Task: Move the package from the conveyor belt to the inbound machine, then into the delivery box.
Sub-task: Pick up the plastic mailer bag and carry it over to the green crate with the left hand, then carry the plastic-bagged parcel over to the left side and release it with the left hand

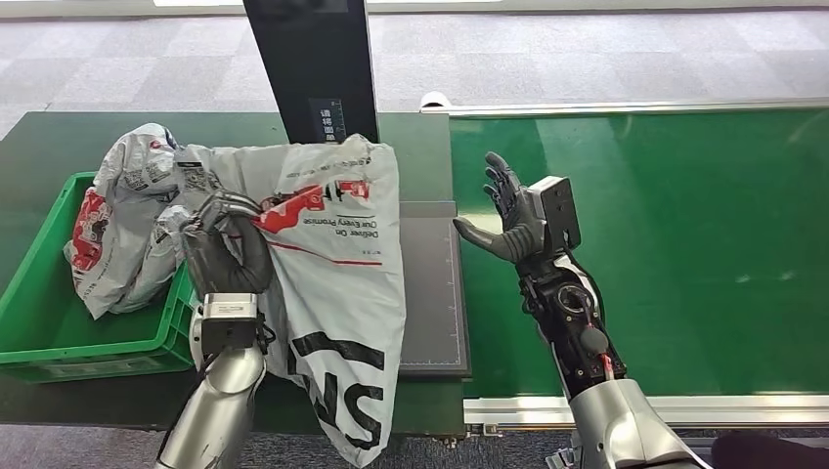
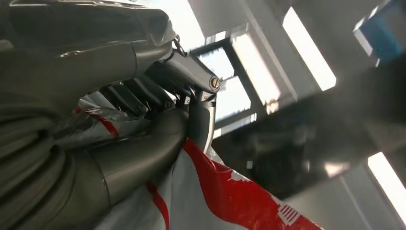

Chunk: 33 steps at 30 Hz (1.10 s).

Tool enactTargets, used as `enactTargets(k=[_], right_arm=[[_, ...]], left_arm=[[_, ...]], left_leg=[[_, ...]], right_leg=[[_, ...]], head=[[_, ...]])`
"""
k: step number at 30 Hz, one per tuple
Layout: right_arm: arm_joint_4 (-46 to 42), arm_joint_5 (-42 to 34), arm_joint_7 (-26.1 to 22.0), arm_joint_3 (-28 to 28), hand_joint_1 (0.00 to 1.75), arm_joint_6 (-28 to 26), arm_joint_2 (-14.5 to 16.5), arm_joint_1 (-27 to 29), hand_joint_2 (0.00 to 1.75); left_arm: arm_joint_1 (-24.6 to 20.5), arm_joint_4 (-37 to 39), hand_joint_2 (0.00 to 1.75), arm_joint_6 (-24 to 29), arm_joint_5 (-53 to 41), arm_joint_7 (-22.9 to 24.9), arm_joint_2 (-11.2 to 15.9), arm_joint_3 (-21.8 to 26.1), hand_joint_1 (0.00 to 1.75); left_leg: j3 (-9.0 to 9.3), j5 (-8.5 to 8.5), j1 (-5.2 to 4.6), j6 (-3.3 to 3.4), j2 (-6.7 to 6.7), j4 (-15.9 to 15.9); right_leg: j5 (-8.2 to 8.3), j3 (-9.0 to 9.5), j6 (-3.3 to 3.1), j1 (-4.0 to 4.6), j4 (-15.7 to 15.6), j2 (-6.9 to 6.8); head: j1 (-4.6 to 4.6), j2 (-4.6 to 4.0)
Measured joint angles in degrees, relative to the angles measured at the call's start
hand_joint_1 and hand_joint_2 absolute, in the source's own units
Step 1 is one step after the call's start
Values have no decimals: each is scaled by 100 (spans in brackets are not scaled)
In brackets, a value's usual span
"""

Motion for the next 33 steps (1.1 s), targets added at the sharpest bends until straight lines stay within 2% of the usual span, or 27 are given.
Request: enactTargets(k=[3, 5, 6, 10, 16, 19, 22, 25, 28, 30, 33], right_arm=[[25, 60, -9, 13, 0, 11, 1, 1, 175], [32, 86, -9, 30, 0, 11, 9, 1, 175], [33, 93, -9, 36, 0, 11, 13, 1, 175], [38, 102, -9, 44, 0, 11, 18, 0, 175], [44, 114, -9, 61, 0, 12, 26, 0, 175], [46, 132, -11, 90, 0, 11, 24, 2, 175], [46, 163, -19, 100, 0, 6, 20, 10, 175], [34, 185, -15, 100, 0, 0, 1, 40, 175], [2, 216, 10, 104, 0, 36, -33, 81, 175], [-5, 233, 19, 122, 0, 89, -49, 89, 175], [-4, 239, 17, 149, 0, 107, -60, 96, 175]], left_arm=[[-131, -386, 175, 530, -1586, -21, -120, 470, 175], [-255, -549, 175, 591, -2732, -25, -204, 905, 175], [-286, -601, 175, 594, -3002, -25, -228, 1062, 175], [-328, -744, 175, 597, -3025, -25, -299, 1428, 175], [-412, -807, 175, 597, -3219, -25, -363, 1685, 175], [-660, -700, 175, 597, -3469, 27, -381, 2020, 175], [-1070, -369, 175, 597, -3621, 364, -287, 2450, 175], [-1549, 252, 175, 596, -4015, 1239, -7, 2789, 175], [-2105, 1203, 175, 596, -4627, 2620, 460, 3025, 175], [-2501, 1988, 175, 597, -5018, 3462, 975, 3195, 175], [-3093, 3191, 175, 596, -5414, 4260, 1791, 3460, 175]], left_leg=[[2, 1, 1, -1, -3, 0], [5, 1, 1, -1, -1, 0], [7, 1, 1, -1, 2, 0], [6, 1, 1, -1, 4, 0], [4, 1, 0, -1, 3, 0], [5, 1, 0, -1, 4, 0], [9, 2, 1, -1, 4, 0], [11, 6, 5, -4, 4, 0], [10, 9, 8, -7, 12, -1], [9, 10, 10, -9, 35, -2], [8, 12, 12, -13, 64, -2]], right_leg=[[0, 2, 0, 0, 0, -1], [0, 4, 0, 0, 0, 1], [1, 4, 0, 1, 0, 3], [0, 3, -1, 1, 0, 2], [0, 3, 0, 0, 0, 0], [1, 3, 0, 0, 0, 0], [2, 3, -1, 1, 1, 1], [4, 3, -4, 6, 3, 1], [8, 2, -11, 9, 8, 9], [13, -5, -19, 11, 11, 31], [18, -23, -26, 15, 13, 65]], head=[[1, 0], [1, 0], [0, 0], [1, 0], [2, -1], [2, 0], [0, 0], [0, 0], [2, 0], [2, -1], [0, -1]])
